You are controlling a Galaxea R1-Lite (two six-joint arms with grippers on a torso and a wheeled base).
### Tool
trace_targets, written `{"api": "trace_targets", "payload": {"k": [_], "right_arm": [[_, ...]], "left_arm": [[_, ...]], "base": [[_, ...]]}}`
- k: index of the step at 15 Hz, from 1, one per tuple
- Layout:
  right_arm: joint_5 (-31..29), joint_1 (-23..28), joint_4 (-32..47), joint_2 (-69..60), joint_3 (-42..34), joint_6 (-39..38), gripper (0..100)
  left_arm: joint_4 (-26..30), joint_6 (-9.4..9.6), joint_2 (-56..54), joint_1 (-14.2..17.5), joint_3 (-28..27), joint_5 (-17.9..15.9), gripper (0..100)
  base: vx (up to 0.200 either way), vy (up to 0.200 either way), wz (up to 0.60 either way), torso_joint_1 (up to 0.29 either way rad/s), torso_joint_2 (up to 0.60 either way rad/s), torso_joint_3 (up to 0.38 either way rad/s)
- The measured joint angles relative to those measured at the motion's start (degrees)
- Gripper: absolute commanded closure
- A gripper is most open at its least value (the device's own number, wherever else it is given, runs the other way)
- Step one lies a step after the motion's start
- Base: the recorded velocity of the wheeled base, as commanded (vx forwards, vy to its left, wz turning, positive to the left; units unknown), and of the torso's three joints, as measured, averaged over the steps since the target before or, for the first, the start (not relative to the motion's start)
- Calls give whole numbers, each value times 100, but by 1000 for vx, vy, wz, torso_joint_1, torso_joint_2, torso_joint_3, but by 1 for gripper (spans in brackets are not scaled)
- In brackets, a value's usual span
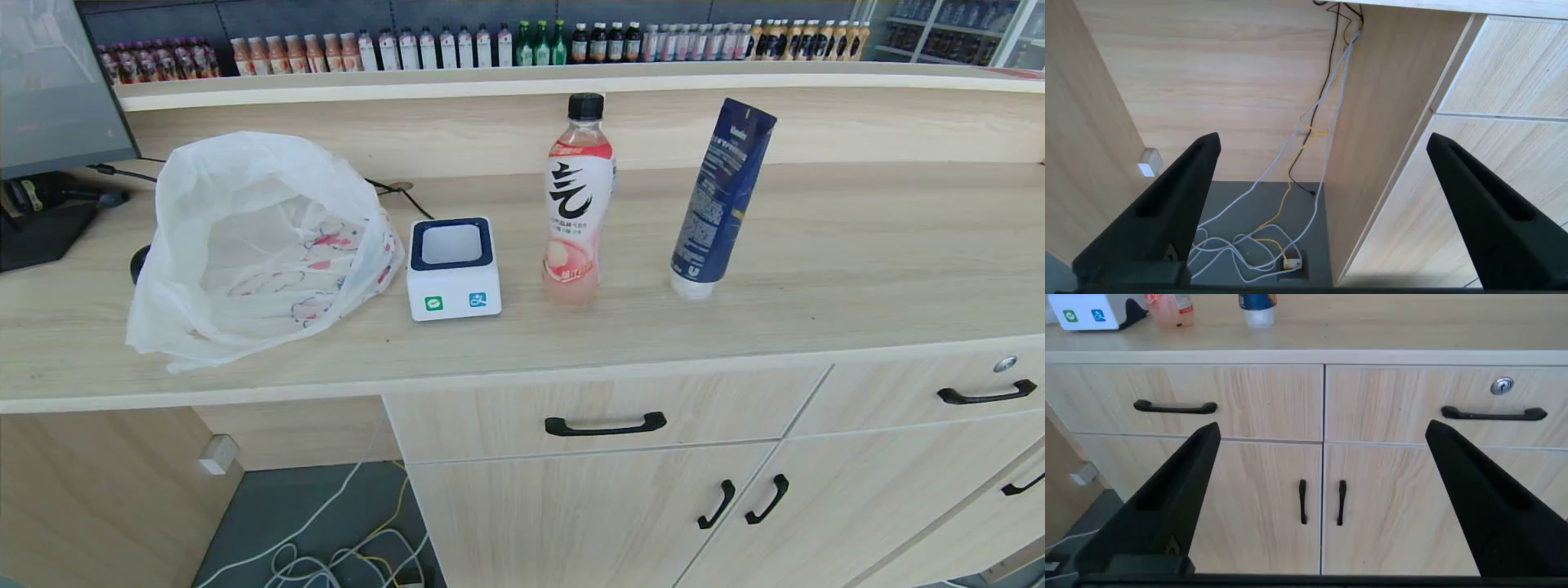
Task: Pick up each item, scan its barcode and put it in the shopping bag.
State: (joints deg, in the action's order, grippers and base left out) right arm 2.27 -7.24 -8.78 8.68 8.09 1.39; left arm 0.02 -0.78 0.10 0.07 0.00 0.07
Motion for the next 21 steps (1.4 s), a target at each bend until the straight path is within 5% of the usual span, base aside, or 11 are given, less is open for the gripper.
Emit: {"api": "trace_targets", "payload": {"k": [6, 11, 16, 21], "right_arm": [[27, -1012, -786, 1237, 455, 1090, 0], [27, -2076, -2404, 3266, 675, 1620, 0], [-105, -2708, -5057, 5777, 811, 1629, 0], [-850, -3263, -5508, 7227, 1641, 1189, 0]], "left_arm": [[-2, 2, 0, -2, 0, 0, 0], [-2, 2, 0, -2, 0, 0, 0], [-2, 2, 0, -2, 0, 0, 0], [-2, 2, 0, 0, 0, 0, 0]], "base": [[0, 0, 0, 0, 0, 0], [0, 0, 0, 0, 0, 0], [0, 0, 0, 0, 0, 0], [0, 0, 0, 0, 0, 0]]}}
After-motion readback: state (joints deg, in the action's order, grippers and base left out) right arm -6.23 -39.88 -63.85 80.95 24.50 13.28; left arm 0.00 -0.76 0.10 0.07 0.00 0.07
